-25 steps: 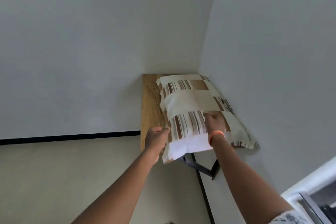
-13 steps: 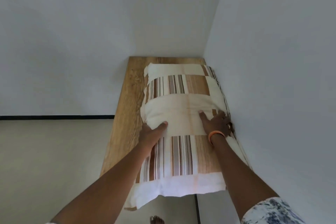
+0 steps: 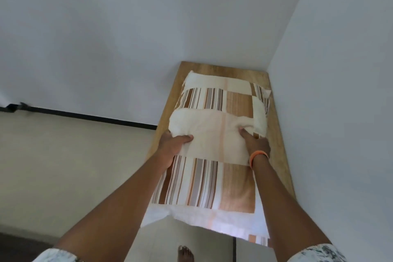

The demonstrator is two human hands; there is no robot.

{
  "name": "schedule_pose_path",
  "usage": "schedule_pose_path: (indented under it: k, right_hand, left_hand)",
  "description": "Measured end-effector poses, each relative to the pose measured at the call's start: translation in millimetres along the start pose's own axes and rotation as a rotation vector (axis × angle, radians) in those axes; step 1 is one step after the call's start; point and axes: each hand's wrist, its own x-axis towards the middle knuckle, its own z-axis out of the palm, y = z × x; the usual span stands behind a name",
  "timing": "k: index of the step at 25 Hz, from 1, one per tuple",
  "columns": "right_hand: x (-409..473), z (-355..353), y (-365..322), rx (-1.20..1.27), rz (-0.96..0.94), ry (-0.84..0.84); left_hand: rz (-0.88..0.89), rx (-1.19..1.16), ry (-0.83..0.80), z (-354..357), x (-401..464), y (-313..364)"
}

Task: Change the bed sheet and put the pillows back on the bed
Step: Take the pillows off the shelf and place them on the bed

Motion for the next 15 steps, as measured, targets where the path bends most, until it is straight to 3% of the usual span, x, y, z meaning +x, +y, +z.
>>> schedule_pose_path:
  k: [4, 8, 12, 15]
  right_hand:
    - [-75.1, 55.4, 14.0, 0.226, -0.027, -0.25]
    - [-189.0, 119.7, 45.5, 0.281, -0.063, -0.442]
    - [-355.1, 177.5, 109.6, 0.184, -0.032, -0.77]
    - [-485.0, 203.4, 174.9, 0.039, -0.004, -1.008]
  left_hand:
    - [0.055, 0.0, 0.138, -92.2, -52.4, -13.7]
    - [0.132, 0.022, 0.348, -208.4, -142.4, -37.7]
    - [0.221, 0.081, 0.611, -339.9, -291.1, -87.9]
    - [0.189, 0.162, 0.833, -420.2, -411.3, -135.4]
